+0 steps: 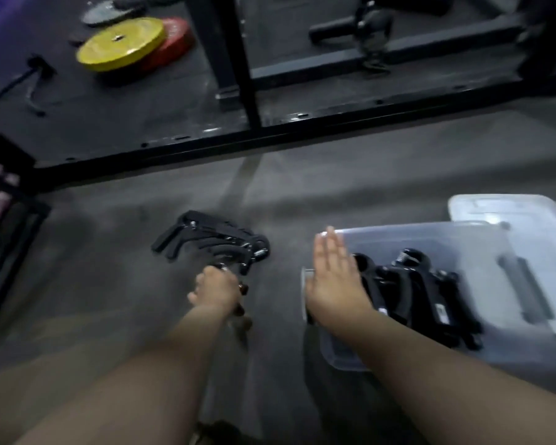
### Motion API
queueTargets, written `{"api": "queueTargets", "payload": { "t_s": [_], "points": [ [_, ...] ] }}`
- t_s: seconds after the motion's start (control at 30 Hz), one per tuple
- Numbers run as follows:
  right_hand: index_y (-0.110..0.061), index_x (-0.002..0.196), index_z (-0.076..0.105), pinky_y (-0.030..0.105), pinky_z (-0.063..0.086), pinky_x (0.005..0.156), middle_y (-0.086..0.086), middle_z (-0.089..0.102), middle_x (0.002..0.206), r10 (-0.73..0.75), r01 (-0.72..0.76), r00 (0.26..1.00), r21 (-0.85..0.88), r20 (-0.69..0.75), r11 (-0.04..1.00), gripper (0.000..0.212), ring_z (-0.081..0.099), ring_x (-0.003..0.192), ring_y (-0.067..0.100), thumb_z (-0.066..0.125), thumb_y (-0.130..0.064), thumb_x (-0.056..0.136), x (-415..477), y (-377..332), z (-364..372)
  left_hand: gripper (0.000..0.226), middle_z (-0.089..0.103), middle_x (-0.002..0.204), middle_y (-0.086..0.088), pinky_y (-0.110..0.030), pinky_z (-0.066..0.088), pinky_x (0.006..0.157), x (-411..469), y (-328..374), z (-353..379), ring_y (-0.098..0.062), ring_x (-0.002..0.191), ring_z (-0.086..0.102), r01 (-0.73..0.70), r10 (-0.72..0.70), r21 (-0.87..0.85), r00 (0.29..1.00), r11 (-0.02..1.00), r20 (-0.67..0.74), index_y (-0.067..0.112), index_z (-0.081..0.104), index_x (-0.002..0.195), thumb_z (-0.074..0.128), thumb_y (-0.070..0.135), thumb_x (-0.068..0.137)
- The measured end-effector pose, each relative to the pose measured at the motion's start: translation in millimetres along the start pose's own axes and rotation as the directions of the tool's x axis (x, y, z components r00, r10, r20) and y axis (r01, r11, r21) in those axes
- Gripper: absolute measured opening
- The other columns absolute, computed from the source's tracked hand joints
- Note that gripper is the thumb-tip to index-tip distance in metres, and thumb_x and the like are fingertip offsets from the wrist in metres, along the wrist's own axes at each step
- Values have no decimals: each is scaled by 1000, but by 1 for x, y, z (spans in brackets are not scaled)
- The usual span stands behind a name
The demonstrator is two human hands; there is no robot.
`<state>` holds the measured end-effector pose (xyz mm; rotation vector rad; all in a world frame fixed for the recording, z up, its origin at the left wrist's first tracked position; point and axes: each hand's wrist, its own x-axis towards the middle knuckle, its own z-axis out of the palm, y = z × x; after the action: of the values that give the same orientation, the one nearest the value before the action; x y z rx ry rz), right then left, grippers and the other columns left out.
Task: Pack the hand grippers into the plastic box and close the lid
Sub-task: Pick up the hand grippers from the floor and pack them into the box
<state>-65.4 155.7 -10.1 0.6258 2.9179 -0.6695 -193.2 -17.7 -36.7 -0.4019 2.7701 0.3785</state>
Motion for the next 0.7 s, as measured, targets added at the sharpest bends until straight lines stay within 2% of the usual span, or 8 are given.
{"api": "queueTargets", "payload": {
  "t_s": [0.23,0.3,0.33,0.4,0.47,0.53,0.6,0.7],
  "points": [
    [-6,154,25,53,8,119,12,5,162,-289,307,944,-103,157,946,79,8,150,32,24,-40,82,-74,15,8,51,43,136,-32,-45,38,103,-52,36,-43,-44,127,41,23,-57,-398,996,917,-73,-9,42,129,43,28,95],
    [-10,149,39,53,27,116,13,20,160,-293,318,940,-141,174,937,73,24,147,30,32,-39,82,-89,16,-6,56,45,136,-32,-44,37,103,-65,47,-58,-44,125,44,47,-99,-496,992,867,-79,-8,43,131,41,33,94],
    [-11,151,35,50,25,118,13,15,161,-310,342,932,-171,186,924,69,21,149,28,36,-36,86,-93,17,-13,57,47,135,-30,-45,40,101,-72,53,-65,-44,121,47,60,-117,-554,991,830,-69,-6,44,130,40,35,92],
    [-15,157,9,42,-1,123,8,-12,163,-332,383,899,-146,284,912,70,-7,151,24,39,-33,96,-96,19,-21,53,56,123,-23,-44,52,85,-86,63,-77,-41,104,57,50,-92,-667,995,744,-27,-2,52,120,40,38,88],
    [-15,156,10,39,-4,121,6,-10,164,-300,329,887,-23,350,944,68,-7,152,23,41,-31,99,-99,17,-33,46,62,104,-16,-41,57,63,-101,73,-87,-35,83,62,47,1,-791,998,610,60,1,55,104,39,39,83],
    [-15,145,38,39,18,119,11,28,157,-264,215,937,217,230,952,48,25,146,25,40,-26,98,-103,18,-46,36,59,85,-13,-30,52,47,-117,80,-93,-29,66,58,70,104,-852,984,519,144,6,55,92,38,37,85],
    [-21,119,56,34,43,98,7,59,126,-65,23,995,452,78,892,29,55,120,25,39,-27,97,-107,24,-61,26,56,78,-11,-22,44,40,-132,83,-94,-26,61,54,121,227,-872,940,474,255,12,53,84,41,36,83],
    [-21,105,59,39,53,79,4,67,97,200,-220,972,795,127,566,20,64,86,23,48,-33,93,-106,32,-76,26,62,90,-12,-29,52,60,-153,86,-85,-23,67,61,229,446,-849,769,476,458,15,56,93,44,34,80]
  ]
}}
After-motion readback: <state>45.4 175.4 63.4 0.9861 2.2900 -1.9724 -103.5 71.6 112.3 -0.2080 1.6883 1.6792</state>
